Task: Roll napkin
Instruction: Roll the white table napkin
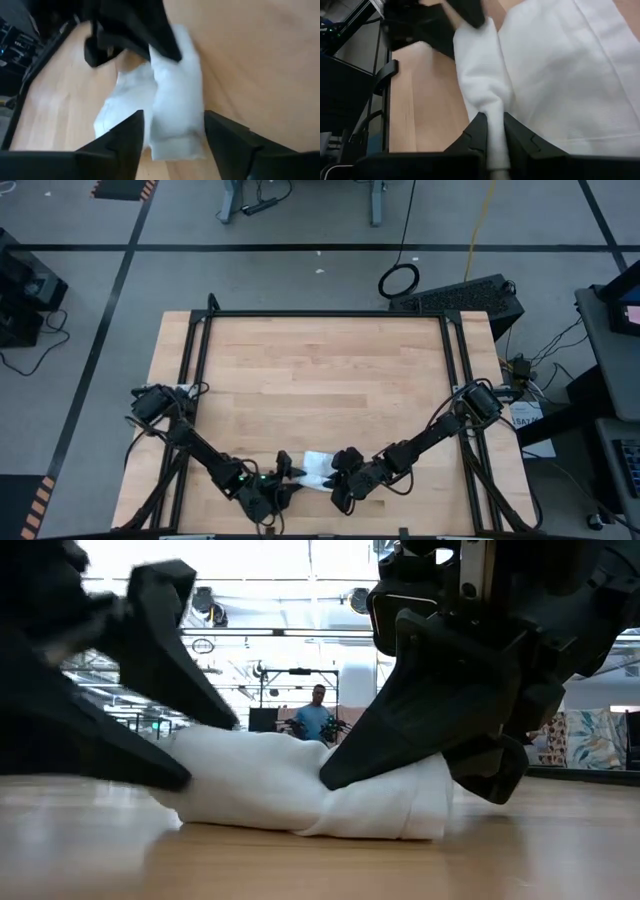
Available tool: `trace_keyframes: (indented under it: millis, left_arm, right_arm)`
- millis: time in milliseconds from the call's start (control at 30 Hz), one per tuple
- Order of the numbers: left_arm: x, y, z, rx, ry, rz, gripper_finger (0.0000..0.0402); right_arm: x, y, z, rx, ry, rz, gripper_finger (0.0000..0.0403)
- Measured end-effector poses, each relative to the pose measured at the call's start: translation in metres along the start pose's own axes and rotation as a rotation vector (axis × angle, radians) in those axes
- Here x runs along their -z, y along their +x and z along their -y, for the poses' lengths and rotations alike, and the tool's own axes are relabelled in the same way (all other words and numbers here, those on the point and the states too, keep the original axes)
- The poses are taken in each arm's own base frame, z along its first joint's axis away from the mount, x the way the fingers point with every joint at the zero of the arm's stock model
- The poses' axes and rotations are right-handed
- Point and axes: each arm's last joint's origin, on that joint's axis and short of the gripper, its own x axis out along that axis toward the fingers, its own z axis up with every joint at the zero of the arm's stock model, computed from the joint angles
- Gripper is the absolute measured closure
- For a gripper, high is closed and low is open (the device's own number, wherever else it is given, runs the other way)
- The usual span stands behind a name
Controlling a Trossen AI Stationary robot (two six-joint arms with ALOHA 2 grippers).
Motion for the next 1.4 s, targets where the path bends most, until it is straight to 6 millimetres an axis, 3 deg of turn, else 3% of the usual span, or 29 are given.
trace_keyframes:
  millis: [233,767,1000,1267,1400]
  left_arm:
    - [-0.003,-0.013,0.018,0.038,0.113,0.044,0.0141]
    - [0.002,0.012,-0.002,0.085,0.113,0.023,0.0176]
    - [0.005,0.016,-0.005,0.100,0.097,-0.002,0.0230]
    - [0.007,0.020,-0.019,0.137,-0.107,-0.033,0.0361]
    - [0.005,0.019,-0.037,0.190,-0.247,-0.061,0.0364]
  right_arm:
    - [0.000,0.000,0.000,-0.001,0.012,-0.002,0.0372]
    - [-0.001,0.000,-0.003,-0.032,0.025,0.011,0.0372]
    - [-0.001,0.000,-0.003,-0.032,0.025,0.012,0.0372]
    - [-0.004,-0.003,-0.005,-0.041,-0.026,0.021,0.0352]
    - [-0.009,-0.011,-0.009,-0.040,-0.125,0.023,0.0310]
